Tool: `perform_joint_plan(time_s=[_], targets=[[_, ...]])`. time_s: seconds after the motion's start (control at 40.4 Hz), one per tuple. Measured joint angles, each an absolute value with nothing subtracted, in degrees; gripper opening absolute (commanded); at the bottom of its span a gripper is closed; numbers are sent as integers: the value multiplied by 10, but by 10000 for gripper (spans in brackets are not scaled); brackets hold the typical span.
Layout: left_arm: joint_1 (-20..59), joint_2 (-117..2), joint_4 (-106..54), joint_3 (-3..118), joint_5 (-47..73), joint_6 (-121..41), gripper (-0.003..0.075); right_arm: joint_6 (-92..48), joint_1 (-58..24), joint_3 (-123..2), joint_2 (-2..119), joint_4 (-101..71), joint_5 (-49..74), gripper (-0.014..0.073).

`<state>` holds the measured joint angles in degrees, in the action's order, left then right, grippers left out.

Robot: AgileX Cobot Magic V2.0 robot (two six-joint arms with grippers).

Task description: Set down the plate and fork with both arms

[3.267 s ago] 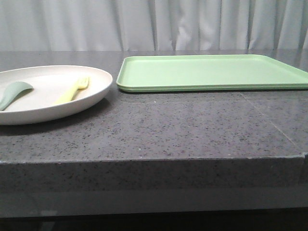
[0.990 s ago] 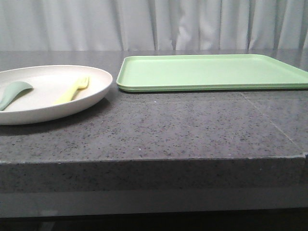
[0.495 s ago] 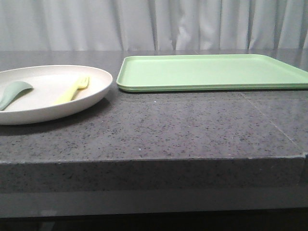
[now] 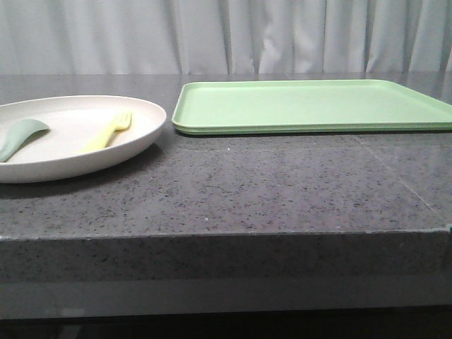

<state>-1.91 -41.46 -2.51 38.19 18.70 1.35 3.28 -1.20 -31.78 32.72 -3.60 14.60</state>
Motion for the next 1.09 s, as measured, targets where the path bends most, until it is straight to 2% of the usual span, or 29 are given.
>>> perform_joint_plan(time_s=[0.248,0.446,0.693,0.965,1.089], targets=[[-16,-579,-27,516,362,14,577,33,-12,-318,327,-36,145,643],[16,-695,-27,581,454,14,577,33,-12,-318,327,-36,145,643],[27,-815,-29,619,486,14,577,33,-12,-318,327,-36,145,643],[27,-875,-29,631,483,14,576,33,-12,-318,327,-36,145,643],[27,-880,-30,634,482,14,521,33,-12,-318,327,-36,145,643]])
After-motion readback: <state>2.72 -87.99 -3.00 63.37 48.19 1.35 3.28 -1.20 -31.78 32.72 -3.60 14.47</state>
